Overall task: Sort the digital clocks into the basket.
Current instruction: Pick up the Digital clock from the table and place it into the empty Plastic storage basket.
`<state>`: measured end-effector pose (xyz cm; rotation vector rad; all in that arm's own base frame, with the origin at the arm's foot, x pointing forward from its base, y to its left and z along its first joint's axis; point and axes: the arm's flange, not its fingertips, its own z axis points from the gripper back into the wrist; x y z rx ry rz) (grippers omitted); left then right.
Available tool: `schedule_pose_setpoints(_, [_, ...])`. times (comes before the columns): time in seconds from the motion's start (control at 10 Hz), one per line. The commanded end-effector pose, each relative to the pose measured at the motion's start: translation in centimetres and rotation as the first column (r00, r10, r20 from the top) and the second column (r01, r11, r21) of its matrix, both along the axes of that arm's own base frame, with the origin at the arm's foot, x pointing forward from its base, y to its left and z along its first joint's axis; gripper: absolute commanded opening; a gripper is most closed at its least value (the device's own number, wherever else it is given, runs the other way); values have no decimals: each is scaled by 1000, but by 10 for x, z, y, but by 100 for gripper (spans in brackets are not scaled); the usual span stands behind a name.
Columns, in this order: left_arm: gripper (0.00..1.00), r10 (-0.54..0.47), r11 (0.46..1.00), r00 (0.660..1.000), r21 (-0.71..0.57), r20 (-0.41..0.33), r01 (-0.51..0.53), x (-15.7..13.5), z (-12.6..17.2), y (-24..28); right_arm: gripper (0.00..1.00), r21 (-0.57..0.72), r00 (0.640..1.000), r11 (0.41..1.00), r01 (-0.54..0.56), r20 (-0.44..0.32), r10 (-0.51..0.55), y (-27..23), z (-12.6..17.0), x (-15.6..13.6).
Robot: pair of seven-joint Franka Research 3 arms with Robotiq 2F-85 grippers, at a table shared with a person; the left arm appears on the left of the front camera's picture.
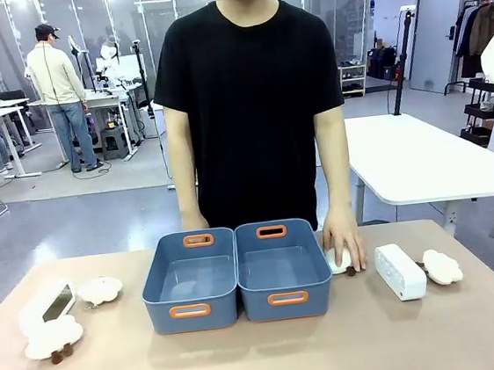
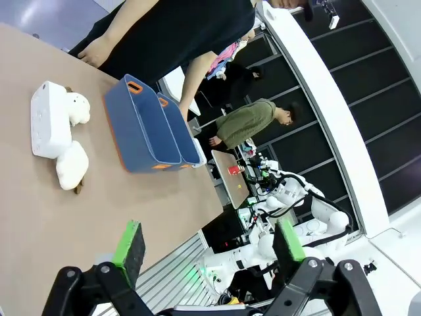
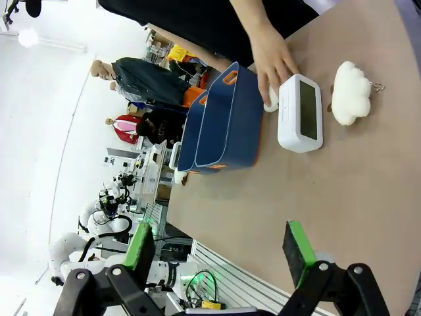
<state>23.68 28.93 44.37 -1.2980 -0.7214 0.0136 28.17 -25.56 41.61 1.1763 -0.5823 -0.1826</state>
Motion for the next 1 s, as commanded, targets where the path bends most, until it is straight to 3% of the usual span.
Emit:
schedule_pose_setpoints(0.0, [100,-10,1000,1000,-8,11,10,-2,1,1,100,0,1000,1000,-14,-2,14,-2,1,-3])
schedule_pose_setpoints(0.9, [100,-10,1000,1000,-8,11,10,-2,1,1,100,0,1000,1000,-14,-2,14,-2,1,-3])
